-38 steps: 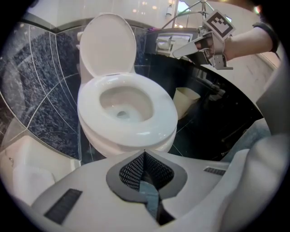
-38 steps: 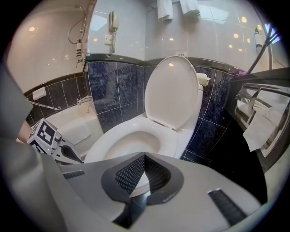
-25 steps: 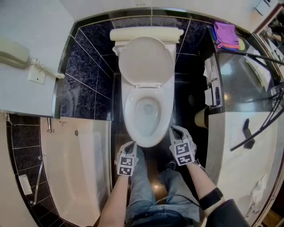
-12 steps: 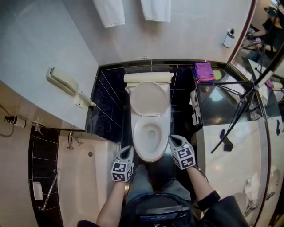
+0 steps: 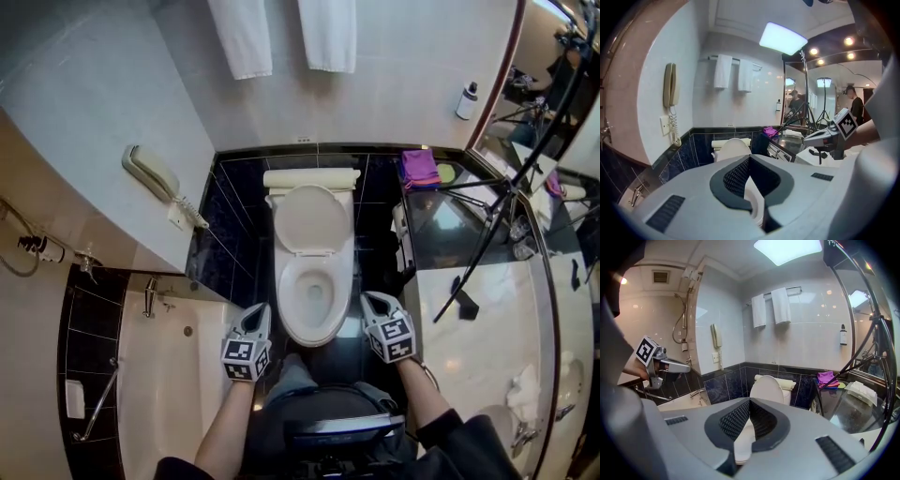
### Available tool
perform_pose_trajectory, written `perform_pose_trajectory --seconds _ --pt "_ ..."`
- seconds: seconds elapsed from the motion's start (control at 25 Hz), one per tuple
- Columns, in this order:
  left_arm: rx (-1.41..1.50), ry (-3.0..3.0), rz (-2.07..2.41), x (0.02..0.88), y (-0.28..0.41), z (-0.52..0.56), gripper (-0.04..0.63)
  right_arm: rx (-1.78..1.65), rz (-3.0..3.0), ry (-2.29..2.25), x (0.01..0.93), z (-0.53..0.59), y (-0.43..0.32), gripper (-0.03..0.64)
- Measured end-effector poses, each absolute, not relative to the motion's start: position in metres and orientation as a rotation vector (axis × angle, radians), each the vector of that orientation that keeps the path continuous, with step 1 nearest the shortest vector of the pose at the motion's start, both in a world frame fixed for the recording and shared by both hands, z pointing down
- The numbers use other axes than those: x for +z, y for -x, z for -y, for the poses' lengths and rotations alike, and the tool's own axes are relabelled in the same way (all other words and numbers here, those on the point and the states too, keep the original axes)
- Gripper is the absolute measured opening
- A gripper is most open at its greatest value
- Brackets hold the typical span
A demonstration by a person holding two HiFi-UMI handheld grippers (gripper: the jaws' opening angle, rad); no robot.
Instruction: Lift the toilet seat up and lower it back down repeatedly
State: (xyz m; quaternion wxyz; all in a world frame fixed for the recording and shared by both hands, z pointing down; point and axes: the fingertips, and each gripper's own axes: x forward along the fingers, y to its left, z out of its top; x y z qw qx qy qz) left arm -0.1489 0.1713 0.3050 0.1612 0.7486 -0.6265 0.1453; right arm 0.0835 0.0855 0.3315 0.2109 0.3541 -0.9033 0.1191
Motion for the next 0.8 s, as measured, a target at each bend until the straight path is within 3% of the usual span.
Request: perform_pose_trajectory --seconds 0.8 --pt "0.466 -2.197 1.824 0.302 0.134 -0.172 0.0 0.306 2.505 -0.945 0.339 -0.089 -0.086 0.018"
